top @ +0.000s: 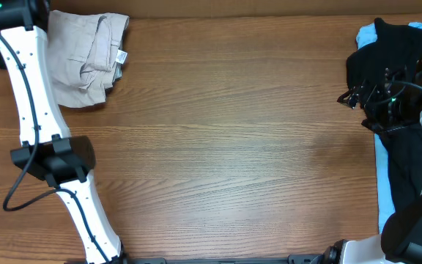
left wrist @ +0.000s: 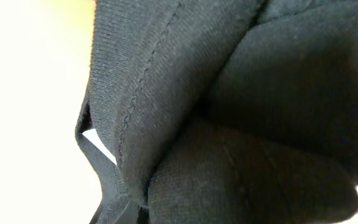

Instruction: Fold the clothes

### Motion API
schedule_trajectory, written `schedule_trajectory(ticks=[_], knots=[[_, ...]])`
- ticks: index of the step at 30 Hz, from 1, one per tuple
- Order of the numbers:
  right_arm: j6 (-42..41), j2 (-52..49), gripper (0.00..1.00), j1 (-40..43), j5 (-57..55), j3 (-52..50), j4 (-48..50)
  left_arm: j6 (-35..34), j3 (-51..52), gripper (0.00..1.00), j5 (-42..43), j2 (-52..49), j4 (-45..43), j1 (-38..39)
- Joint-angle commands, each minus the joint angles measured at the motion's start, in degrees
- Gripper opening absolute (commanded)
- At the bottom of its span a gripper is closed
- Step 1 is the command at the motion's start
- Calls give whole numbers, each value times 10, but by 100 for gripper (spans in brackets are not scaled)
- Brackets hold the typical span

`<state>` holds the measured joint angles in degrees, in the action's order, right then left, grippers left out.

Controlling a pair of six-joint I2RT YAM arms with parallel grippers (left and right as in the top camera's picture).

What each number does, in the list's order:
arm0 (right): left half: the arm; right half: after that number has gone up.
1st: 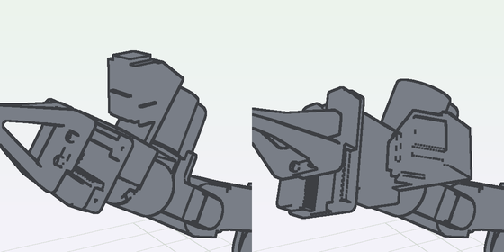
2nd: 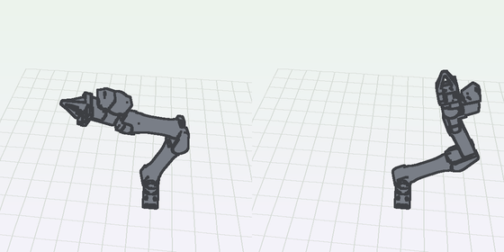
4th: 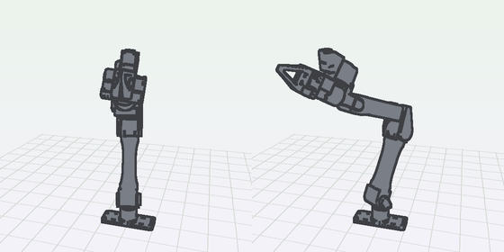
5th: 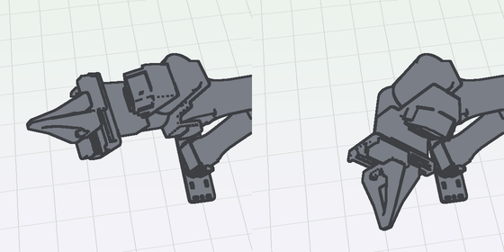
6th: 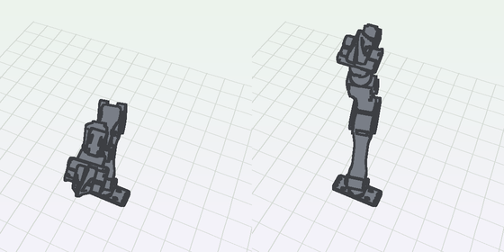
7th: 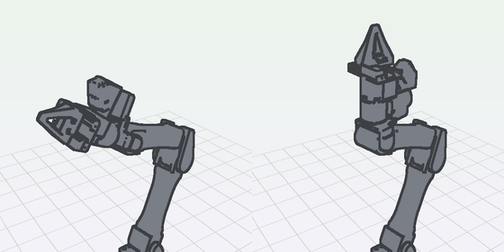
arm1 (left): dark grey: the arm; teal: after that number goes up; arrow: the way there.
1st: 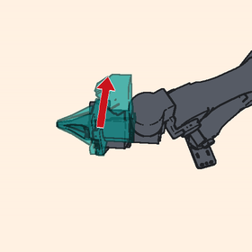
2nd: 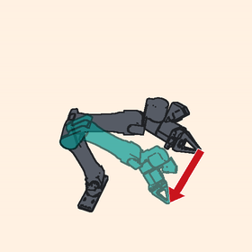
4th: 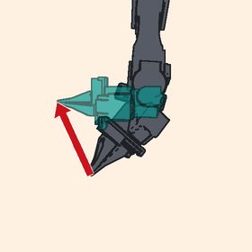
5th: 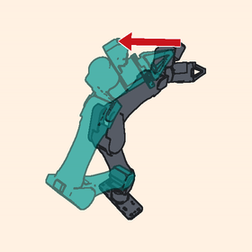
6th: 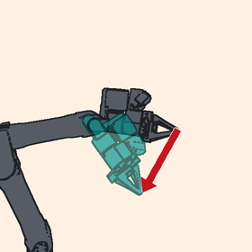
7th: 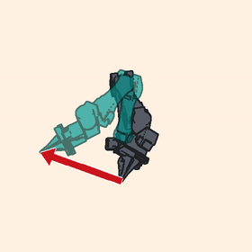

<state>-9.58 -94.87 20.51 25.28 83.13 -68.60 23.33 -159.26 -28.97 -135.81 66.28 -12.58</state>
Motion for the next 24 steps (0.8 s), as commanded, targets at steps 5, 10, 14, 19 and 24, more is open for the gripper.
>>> schedule_trajectory(ticks=[5,10,14,19,24], knots=[[5,9,95,-3,-12,5,4,11,9,4,22,-88,-12,-19],[5,9,95,-3,-12,5,6,-33,9,4,78,-113,-10,0],[5,9,95,-3,-12,5,8,-75,9,4,99,-118,-10,24],[5,9,95,-3,-12,5,8,-130,9,4,111,-117,-4,55],[5,9,95,-3,-12,5,8,-172,9,40,124,-118,21,73]])
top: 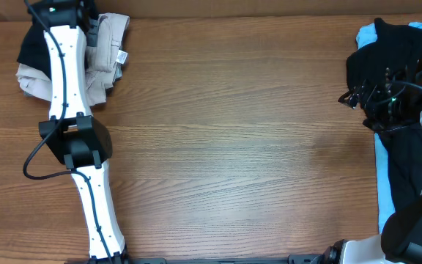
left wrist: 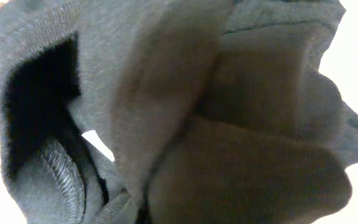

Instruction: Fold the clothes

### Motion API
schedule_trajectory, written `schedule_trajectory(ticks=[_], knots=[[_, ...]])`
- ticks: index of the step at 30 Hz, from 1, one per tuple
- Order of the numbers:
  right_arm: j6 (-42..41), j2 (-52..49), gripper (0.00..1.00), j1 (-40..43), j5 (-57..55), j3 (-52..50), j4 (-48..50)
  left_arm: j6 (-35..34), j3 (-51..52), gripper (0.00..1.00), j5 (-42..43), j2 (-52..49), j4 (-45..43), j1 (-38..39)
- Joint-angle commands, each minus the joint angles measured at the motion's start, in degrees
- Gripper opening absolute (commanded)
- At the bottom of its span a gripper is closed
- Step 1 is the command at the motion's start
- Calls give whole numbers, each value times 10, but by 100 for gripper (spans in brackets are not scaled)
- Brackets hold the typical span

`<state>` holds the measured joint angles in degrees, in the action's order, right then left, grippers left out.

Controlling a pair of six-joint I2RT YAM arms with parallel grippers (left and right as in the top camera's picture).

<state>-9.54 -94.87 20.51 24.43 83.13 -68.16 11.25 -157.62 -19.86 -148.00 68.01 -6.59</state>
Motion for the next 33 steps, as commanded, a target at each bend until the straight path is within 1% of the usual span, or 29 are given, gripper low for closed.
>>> schedule_trajectory(ticks=[1,2,5,6,8,12,13,17,20,22,29,33], knots=[[4,9,95,-3,-4,5,3,-51,-7,73,34,4,5,14],[4,9,95,-3,-4,5,3,-51,-7,100,34,4,6,15],[4,9,96,-3,-4,5,3,-60,-7,100,35,4,5,15],[4,9,96,-3,-4,5,4,-97,-9,100,40,8,8,15],[4,9,96,-3,-4,5,5,-116,-21,100,77,19,26,14],[4,9,96,-3,-4,5,7,-117,-68,100,166,61,46,13],[4,9,96,-3,-4,5,7,-117,-75,100,172,70,46,13],[4,9,96,-3,-4,5,6,-112,-87,100,158,122,32,8],[4,9,96,-3,-4,5,7,-99,-87,100,125,129,7,-7],[4,9,96,-3,-4,5,7,-100,-83,100,110,123,-14,-25],[4,9,96,-3,-4,5,2,-99,-64,100,130,55,-97,-100],[4,9,96,-3,-4,5,3,-99,-64,100,229,-15,-110,-119]])
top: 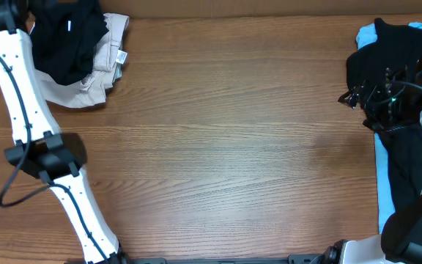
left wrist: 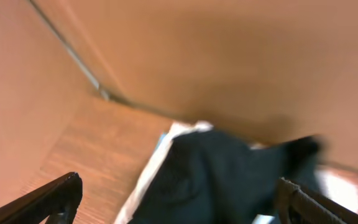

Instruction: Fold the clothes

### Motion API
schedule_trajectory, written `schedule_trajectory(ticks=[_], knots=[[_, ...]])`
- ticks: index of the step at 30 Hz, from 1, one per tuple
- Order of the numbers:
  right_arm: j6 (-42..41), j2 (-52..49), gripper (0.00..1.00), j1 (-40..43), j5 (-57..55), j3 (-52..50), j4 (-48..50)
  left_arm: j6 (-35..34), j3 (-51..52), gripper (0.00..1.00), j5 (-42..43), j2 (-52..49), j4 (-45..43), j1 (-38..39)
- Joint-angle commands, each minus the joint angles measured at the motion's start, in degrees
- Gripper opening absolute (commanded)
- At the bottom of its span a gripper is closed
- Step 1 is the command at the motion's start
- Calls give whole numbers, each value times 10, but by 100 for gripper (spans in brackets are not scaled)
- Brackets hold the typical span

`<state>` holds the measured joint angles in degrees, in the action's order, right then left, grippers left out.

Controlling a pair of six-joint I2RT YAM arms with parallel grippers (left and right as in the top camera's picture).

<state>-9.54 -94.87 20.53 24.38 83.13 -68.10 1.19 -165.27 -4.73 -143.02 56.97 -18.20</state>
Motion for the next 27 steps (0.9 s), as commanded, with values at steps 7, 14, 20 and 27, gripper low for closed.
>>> schedule_trajectory(ticks=[7,14,20,27], knots=[[4,9,96,-3,-3,5,1,18,13,100,120,-181,29,10],[4,9,91,-3,-2,5,2,27,11,100,90,-210,49,21],[11,10,91,-3,3,59,-2,25,-15,100,76,-124,72,17],[55,18,92,-3,-4,255,-93,25,-18,100,47,89,116,17]])
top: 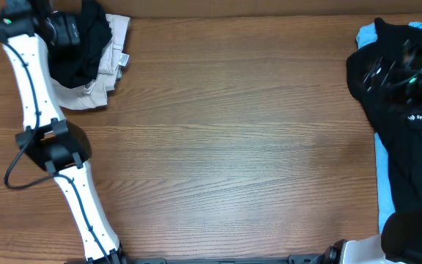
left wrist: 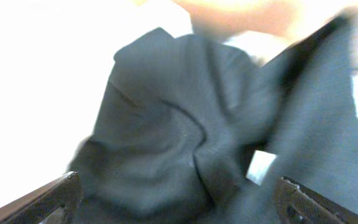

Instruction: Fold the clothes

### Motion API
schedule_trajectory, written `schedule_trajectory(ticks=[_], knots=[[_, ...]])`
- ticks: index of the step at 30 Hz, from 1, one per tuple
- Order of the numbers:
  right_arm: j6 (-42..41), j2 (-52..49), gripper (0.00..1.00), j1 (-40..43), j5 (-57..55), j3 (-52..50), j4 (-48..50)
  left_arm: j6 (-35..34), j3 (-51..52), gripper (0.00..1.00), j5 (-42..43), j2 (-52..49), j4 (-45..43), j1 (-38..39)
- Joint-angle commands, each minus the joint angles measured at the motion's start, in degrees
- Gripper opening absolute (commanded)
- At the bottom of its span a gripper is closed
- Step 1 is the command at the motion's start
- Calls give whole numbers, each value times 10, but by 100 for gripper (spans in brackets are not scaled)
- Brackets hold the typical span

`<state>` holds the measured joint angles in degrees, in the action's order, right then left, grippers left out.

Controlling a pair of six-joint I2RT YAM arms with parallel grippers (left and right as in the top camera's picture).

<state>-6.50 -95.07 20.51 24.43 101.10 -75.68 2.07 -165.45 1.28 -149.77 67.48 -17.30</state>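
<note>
A crumpled black garment [top: 88,48] lies on top of a folded beige garment [top: 86,92] at the table's far left corner. My left gripper [top: 66,29] hangs over the black garment's left part. In the left wrist view the gripper [left wrist: 176,186] is open, its fingers [left wrist: 61,193] far apart, with the black garment [left wrist: 185,124] below them. At the right edge a pile of black clothing [top: 390,44] lies on a light blue cloth [top: 382,176]. My right arm reaches over that pile; its gripper is black against black and hard to make out.
A white tag [top: 121,57] sticks out of the beige garment. The wooden table [top: 233,147] stretches between the two piles. The left arm's white links [top: 31,81] run down the left side. A cardboard wall borders the table's far edge.
My left gripper was open at the far left corner, off the clothes; now it is open right over the black garment. The right arm has shifted up and to the right over its pile.
At first only the beige garment lay at the far left, and black cloth filled my left wrist view. Then the left arm was over the beige garment with black cloth. Then the black garment lay there and the gripper was open, away. Now it hovers open above.
</note>
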Motion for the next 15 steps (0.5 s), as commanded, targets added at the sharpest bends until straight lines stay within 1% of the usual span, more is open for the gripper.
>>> schedule_trajectory(ticks=[1,4,8,9,13,15], knots=[[25,22,92,-3,-4,104,-30,16,-16,100,-12,185,22,10],[18,34,92,-3,8,188,-64,16,-16,100,-13,261,53,13],[18,61,92,-3,42,289,-124,16,-16,100,-13,340,57,13],[18,70,100,-3,43,310,-144,16,-16,100,-13,356,57,12],[18,119,100,-3,44,353,-213,16,-16,100,-13,405,58,12],[18,144,100,-3,43,353,-212,16,-16,100,-13,420,58,12]])
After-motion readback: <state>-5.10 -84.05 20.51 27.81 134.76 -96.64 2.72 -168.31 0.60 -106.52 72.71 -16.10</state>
